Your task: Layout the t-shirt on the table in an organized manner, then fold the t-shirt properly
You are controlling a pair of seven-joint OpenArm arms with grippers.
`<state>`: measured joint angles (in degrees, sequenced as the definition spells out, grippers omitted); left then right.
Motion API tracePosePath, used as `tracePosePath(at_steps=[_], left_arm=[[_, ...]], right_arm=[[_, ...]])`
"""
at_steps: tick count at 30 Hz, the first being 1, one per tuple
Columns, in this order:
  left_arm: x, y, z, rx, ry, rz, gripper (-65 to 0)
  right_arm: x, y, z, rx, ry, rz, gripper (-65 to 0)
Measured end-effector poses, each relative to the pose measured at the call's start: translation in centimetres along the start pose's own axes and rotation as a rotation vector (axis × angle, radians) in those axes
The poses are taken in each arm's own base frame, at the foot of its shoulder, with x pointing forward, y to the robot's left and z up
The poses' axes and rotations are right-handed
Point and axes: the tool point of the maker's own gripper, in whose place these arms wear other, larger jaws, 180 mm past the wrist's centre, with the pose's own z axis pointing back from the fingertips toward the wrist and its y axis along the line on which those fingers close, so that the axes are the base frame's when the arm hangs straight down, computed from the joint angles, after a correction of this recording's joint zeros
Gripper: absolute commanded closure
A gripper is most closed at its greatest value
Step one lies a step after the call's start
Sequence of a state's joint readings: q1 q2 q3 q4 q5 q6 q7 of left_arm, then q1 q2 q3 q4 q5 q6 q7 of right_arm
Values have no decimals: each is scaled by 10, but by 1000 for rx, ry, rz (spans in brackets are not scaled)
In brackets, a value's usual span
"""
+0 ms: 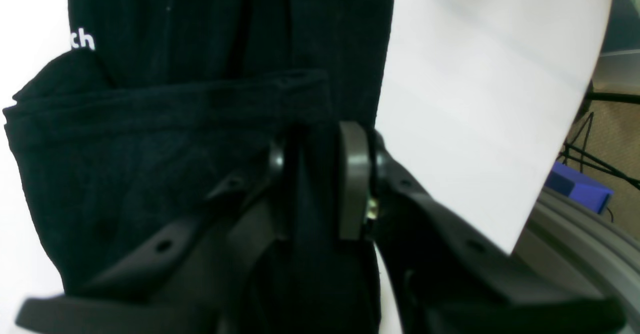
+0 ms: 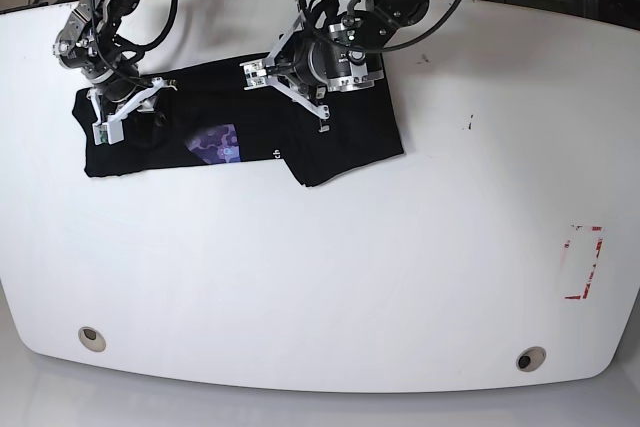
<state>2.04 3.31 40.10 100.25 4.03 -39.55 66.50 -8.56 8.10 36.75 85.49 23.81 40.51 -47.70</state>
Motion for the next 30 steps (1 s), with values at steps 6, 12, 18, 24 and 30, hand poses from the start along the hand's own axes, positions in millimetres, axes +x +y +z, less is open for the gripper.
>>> tracePosePath(at_steps=[6, 12, 18, 24, 30], left_arm=[[1, 0, 0, 0, -3, 1, -183], [12, -1, 0, -3, -26, 8, -211], [19, -1, 1, -4, -42, 6, -229], [16, -1, 0, -6, -34, 6, -229], [7, -7, -11, -40, -2, 18, -226]], right_arm=[[0, 0, 0, 0, 0, 0, -246], [0, 0, 0, 0, 0, 0, -246], [0, 0, 0, 0, 0, 0, -246], [0, 0, 0, 0, 0, 0, -246], [0, 0, 0, 0, 0, 0, -246]])
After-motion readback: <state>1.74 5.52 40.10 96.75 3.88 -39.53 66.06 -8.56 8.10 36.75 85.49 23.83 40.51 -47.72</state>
